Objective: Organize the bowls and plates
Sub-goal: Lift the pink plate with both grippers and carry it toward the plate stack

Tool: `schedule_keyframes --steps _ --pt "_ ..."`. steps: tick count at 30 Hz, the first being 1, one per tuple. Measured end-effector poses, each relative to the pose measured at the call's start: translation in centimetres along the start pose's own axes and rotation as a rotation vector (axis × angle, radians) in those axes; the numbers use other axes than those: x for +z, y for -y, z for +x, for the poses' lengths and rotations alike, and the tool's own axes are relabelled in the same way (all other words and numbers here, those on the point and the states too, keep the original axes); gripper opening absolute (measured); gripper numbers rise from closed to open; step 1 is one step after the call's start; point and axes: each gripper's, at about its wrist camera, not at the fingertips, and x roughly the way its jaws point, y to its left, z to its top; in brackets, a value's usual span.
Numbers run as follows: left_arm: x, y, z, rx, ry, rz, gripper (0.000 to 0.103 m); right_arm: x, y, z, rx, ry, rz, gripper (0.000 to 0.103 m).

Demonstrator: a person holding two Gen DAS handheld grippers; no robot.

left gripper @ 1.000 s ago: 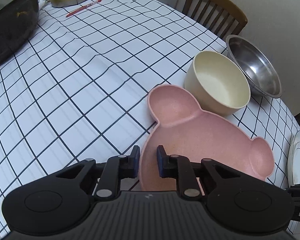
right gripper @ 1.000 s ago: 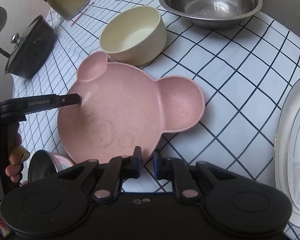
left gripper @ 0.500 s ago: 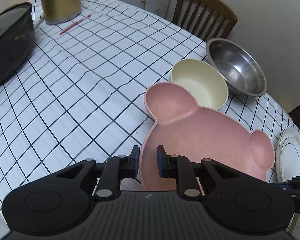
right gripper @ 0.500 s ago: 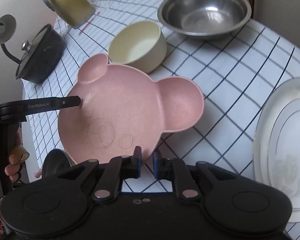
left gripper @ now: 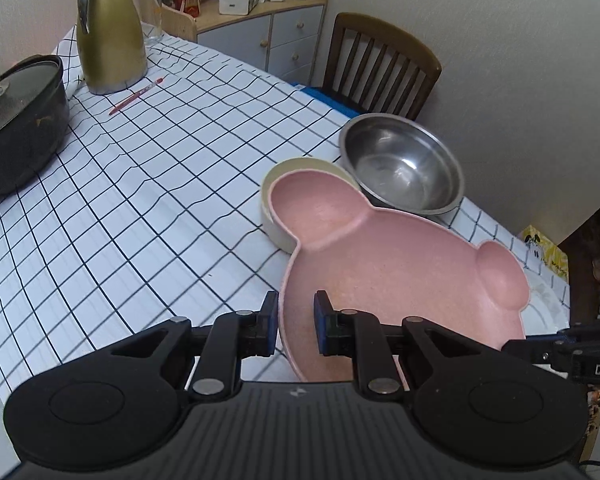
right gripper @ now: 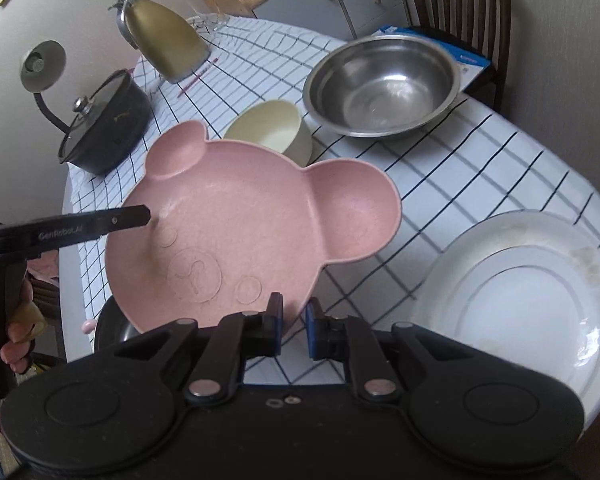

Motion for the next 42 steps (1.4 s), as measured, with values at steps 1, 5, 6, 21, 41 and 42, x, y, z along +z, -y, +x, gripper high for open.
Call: schedule_keyframes --steps 1,5,6,21,41,42 --pt "-0.2 0.7 -0.5 0.005 0.007 -0.006 0.017 0.1 0.4 -0.6 0.001 0.003 -0.013 0.012" --pt "-1.1 3.6 -2.1 0.034 0.041 -0.031 0.017 0.4 2.0 -2.8 0.022 0.000 -0.073 0.012" --pt "-1.3 4.3 -2.4 0.036 0.049 -0.041 0.017 0.5 2.5 -3.3 0.029 -0.003 -0.088 0.012" --pt "-4.8 16.1 -4.5 0.100 0.125 -0.146 0.017 2.5 10.0 -9.6 0.054 0.008 -0.271 0.012" --pt "-10.7 24.7 0.9 0.182 0.089 -0.250 0.017 2.5 17.8 -7.8 0.065 -0.078 -0.432 0.012" --pt "-10.9 24.8 1.2 0.181 0.092 -0.259 0.017 2.4 18.2 -7.5 0.061 -0.078 -0.438 0.012"
